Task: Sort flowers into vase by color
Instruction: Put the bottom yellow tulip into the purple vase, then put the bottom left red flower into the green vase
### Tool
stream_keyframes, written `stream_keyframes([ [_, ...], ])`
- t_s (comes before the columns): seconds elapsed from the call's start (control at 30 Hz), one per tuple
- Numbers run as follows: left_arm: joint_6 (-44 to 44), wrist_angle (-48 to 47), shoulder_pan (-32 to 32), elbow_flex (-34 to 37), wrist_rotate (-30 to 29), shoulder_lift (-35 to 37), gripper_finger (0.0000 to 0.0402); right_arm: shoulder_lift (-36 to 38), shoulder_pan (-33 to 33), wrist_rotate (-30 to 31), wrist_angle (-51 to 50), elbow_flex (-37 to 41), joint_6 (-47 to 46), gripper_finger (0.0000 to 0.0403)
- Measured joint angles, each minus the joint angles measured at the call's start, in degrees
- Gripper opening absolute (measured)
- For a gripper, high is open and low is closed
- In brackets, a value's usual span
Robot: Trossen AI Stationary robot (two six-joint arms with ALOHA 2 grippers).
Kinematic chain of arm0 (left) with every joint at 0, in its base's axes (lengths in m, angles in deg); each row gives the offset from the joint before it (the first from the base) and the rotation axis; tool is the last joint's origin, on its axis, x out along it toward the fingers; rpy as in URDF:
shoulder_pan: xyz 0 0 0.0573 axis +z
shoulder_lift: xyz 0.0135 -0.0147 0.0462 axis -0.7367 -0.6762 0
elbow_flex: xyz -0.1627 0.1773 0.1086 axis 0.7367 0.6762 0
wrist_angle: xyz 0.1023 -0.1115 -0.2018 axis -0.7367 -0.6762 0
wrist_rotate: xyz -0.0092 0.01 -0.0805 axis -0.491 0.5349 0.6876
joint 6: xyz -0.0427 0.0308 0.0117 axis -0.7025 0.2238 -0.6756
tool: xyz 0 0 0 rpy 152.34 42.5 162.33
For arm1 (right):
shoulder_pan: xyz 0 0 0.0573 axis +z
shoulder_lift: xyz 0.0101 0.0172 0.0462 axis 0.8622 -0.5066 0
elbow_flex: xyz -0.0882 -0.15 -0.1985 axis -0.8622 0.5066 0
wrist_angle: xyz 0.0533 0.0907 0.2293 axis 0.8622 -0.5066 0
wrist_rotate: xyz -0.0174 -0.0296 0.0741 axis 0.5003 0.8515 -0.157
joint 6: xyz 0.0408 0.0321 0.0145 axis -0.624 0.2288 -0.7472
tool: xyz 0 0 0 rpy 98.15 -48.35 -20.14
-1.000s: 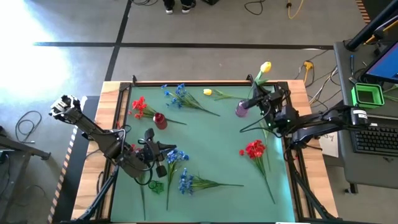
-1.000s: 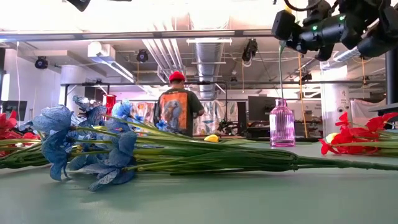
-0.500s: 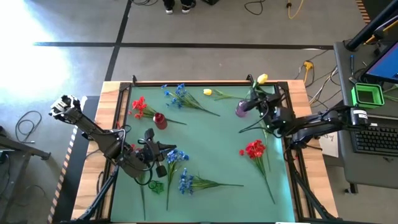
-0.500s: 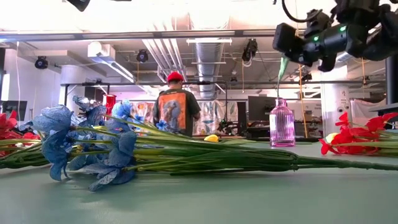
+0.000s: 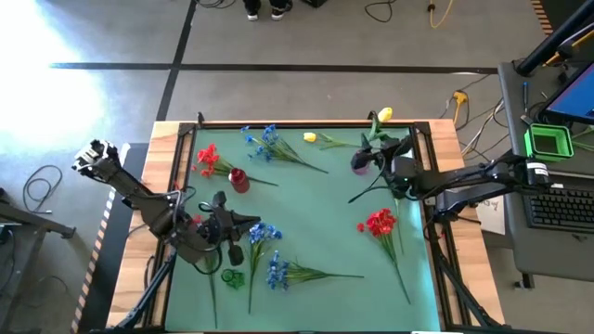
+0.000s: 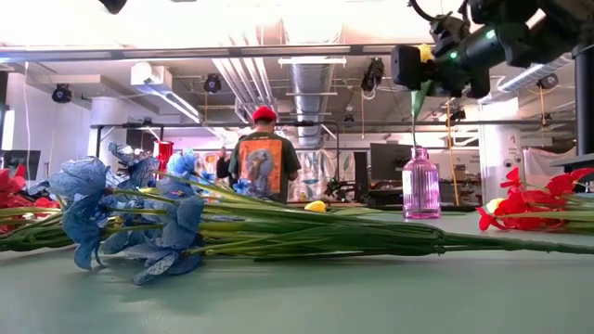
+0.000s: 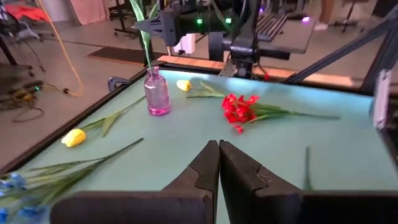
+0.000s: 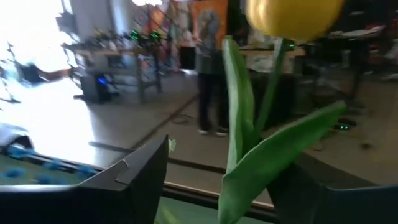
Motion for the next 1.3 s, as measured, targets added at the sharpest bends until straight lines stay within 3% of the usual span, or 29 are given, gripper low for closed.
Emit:
stream_keyframes([
  [0.17, -11.4, -6.7, -0.7, 0.0, 1.1, 2.7, 0.0, 0.7, 1.9, 4.4, -9.3, -3.4, -0.7, 0.026],
  [0.37, -33.0, -18.6, -0.6, 0.0, 15.6, 4.7, 0.0, 1.9, 2.9, 4.4, -24.7, -7.4, -9.7, 0.0273],
  [0.53, -44.6, -27.3, -0.7, 0.0, 23.0, 4.7, 0.0, 2.2, 3.3, 3.6, -39.0, -10.6, -19.2, 0.028],
  [0.77, -46.0, -29.4, -0.7, 0.0, 23.7, 4.6, 0.0, 2.2, 3.5, -3.0, -55.0, -14.2, -31.8, 0.0283],
  [1.0, -45.0, -29.4, -0.6, 0.0, 22.3, 4.6, 0.0, 2.2, 3.5, -9.7, -58.1, -14.9, -36.3, 0.028],
  [1.3, -41.9, -28.4, -0.6, 0.0, 22.1, 4.6, 0.0, 2.2, 3.5, -23.1, -62.7, -14.9, -43.2, 0.0267],
])
